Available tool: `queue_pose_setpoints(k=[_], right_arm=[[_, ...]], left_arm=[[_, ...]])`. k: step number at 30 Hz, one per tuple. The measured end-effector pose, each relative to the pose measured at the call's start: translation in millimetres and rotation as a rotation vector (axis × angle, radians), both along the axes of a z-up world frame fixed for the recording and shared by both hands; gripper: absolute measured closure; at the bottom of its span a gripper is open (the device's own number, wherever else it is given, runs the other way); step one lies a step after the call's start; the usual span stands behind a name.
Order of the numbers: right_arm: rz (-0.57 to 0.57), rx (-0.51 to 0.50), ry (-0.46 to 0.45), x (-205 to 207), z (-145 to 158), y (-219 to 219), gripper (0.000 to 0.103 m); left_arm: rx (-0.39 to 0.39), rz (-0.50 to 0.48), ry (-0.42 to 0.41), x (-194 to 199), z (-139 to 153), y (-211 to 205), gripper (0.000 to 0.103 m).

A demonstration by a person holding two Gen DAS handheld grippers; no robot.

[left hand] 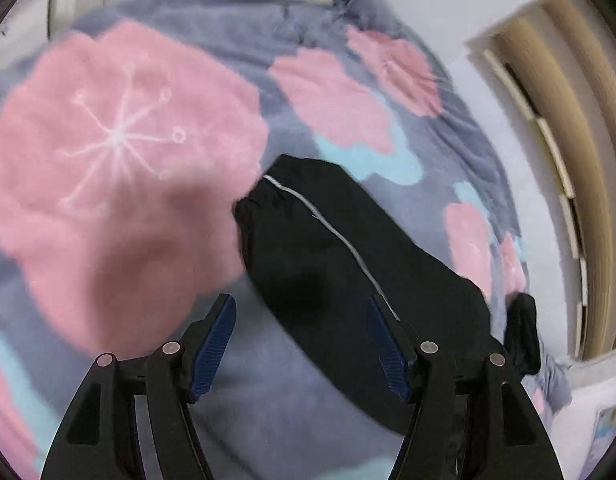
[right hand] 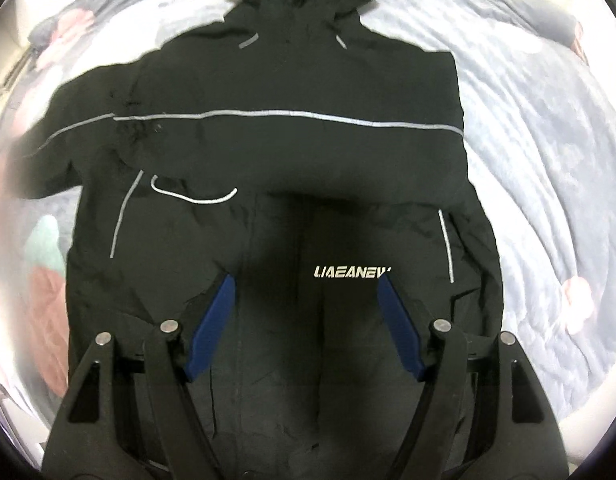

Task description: Fold large clothes

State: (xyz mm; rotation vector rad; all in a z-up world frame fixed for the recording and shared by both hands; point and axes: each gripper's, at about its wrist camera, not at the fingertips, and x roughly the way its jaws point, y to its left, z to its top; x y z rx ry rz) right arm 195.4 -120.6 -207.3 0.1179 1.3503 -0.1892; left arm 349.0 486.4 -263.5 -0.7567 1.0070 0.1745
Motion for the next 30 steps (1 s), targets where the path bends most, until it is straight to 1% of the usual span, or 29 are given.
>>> queue_pose_setpoints(k=[3, 4, 7, 9, 10, 11, 12, 13, 15, 16, 18, 21, 23, 25, 26, 28, 30], right_arm=[[-0.009, 0.014, 0.039, 8.0, -11.1, 3.3, 0.031], [-0.006, 0.012, 0.052, 11.8, -15.2, 5.9, 0.031], [0.025, -0.004, 0.086, 21.1, -24.9, 18.5, 0.031], [0.06, -0.023, 0.104, 29.1, -31.3, 28.9, 0.031], [0.077, -0.029, 0.112, 33.4, -35.5, 33.7, 0.031], [0.094, -0.033, 0.118, 37.9, -39.8, 38.4, 0.031], [0.109, -0.034, 0.123, 42.2, -43.7, 43.0, 0.032], [0.123, -0.031, 0.126, 45.9, -46.7, 46.8, 0.032], [0.148, -0.022, 0.128, 53.0, -52.5, 54.0, 0.032], [0.157, -0.02, 0.128, 55.0, -54.2, 56.9, 0.032], [0.184, -0.021, 0.123, 58.4, -58.3, 63.3, 0.032], [0.211, -0.016, 0.109, 56.2, -60.7, 66.6, 0.032], [0.215, -0.012, 0.101, 52.6, -61.7, 64.1, 0.032], [0.202, 0.002, 0.09, 47.5, -61.2, 58.6, 0.032], [0.193, 0.012, 0.082, 45.1, -60.5, 54.3, 0.032], [0.164, 0.041, 0.062, 36.9, -57.5, 40.1, 0.032], [0.14, 0.054, 0.047, 29.0, -54.7, 25.0, 0.032]], left_arm=[[-0.005, 0.012, 0.043, 23.8, -29.4, 9.7, 0.034], [-0.022, 0.015, 0.048, 29.1, -39.2, 12.7, 0.034], [-0.076, 0.021, 0.029, 38.4, -59.4, 18.1, 0.034], [-0.077, 0.027, -0.009, 41.2, -62.2, 18.7, 0.034], [-0.068, 0.024, -0.03, 42.6, -60.9, 17.4, 0.045], [-0.066, 0.009, -0.054, 42.5, -57.8, 15.1, 0.058], [-0.056, -0.011, -0.069, 44.0, -53.1, 11.4, 0.075], [-0.037, -0.026, -0.087, 43.8, -47.1, 7.3, 0.082], [0.008, -0.05, -0.118, 41.3, -32.0, -1.8, 0.087], [0.031, -0.064, -0.144, 38.0, -20.5, -7.5, 0.088], [0.044, -0.088, -0.197, 32.5, 4.2, -17.9, 0.089], [0.089, -0.157, -0.285, 20.0, 49.5, -48.2, 0.089], [0.124, -0.22, -0.334, 14.7, 79.0, -77.7, 0.089], [0.151, -0.302, -0.384, 9.6, 107.4, -117.6, 0.089], [0.155, -0.336, -0.404, 7.7, 116.9, -134.9, 0.089], [0.164, -0.429, -0.444, 4.7, 137.6, -183.0, 0.09], [0.159, -0.515, -0.473, -0.4, 150.7, -227.4, 0.09]])
